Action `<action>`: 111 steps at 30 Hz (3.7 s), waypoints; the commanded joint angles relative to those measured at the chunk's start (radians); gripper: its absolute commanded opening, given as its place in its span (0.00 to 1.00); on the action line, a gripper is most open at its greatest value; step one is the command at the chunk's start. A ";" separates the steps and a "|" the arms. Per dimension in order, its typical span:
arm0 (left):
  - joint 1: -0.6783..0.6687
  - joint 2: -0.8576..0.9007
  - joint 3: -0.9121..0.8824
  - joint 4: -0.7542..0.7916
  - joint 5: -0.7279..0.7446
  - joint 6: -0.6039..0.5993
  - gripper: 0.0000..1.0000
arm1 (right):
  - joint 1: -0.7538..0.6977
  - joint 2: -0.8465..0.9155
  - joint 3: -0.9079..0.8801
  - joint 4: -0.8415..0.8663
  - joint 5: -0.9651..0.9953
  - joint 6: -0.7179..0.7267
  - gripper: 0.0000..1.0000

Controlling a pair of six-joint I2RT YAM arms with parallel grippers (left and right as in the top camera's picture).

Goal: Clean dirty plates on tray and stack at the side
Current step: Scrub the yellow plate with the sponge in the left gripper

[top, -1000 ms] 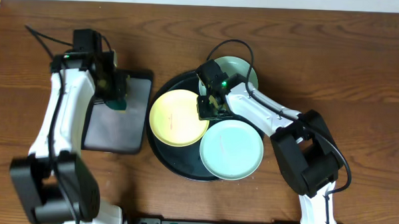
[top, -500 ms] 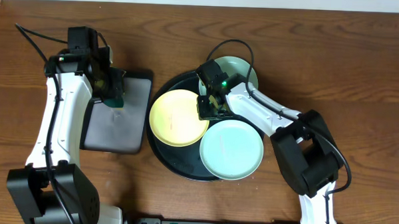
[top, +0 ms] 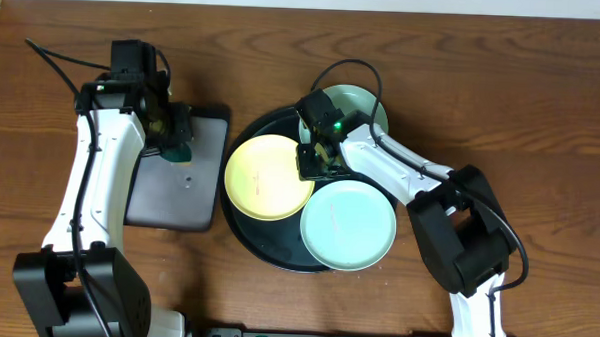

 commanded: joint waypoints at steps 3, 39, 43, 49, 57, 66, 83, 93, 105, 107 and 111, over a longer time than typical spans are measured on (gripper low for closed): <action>-0.005 0.008 0.001 -0.004 0.011 -0.037 0.07 | -0.019 0.014 0.006 0.003 -0.067 -0.042 0.01; -0.405 0.354 -0.097 0.160 0.254 -0.146 0.07 | -0.045 0.014 -0.003 0.007 -0.094 -0.056 0.01; -0.414 0.354 -0.097 0.206 0.288 -0.132 0.08 | -0.045 0.014 -0.003 0.006 -0.094 -0.056 0.01; -0.372 0.354 -0.097 0.213 0.032 -0.317 0.07 | -0.045 0.014 -0.003 0.004 -0.094 -0.056 0.01; -0.320 0.354 -0.097 0.058 -0.216 -0.467 0.07 | -0.045 0.014 -0.006 0.005 -0.094 -0.056 0.01; -0.325 0.354 -0.097 0.036 0.216 -0.175 0.07 | -0.045 0.014 -0.006 0.007 -0.094 -0.056 0.01; -0.325 0.354 -0.097 0.223 -0.169 -0.461 0.08 | -0.045 0.014 -0.006 0.008 -0.090 -0.056 0.01; -0.346 0.354 -0.097 0.076 0.193 -0.203 0.07 | -0.045 0.014 -0.006 0.008 -0.090 -0.056 0.01; -0.355 0.354 -0.097 0.247 0.324 -0.172 0.08 | -0.045 0.014 -0.006 0.008 -0.090 -0.056 0.01; -0.355 0.354 -0.097 0.273 0.198 -0.247 0.08 | -0.045 0.014 -0.006 0.008 -0.090 -0.056 0.01; -0.355 0.351 -0.079 0.256 0.024 -0.336 0.07 | -0.045 0.014 -0.006 0.008 -0.090 -0.056 0.01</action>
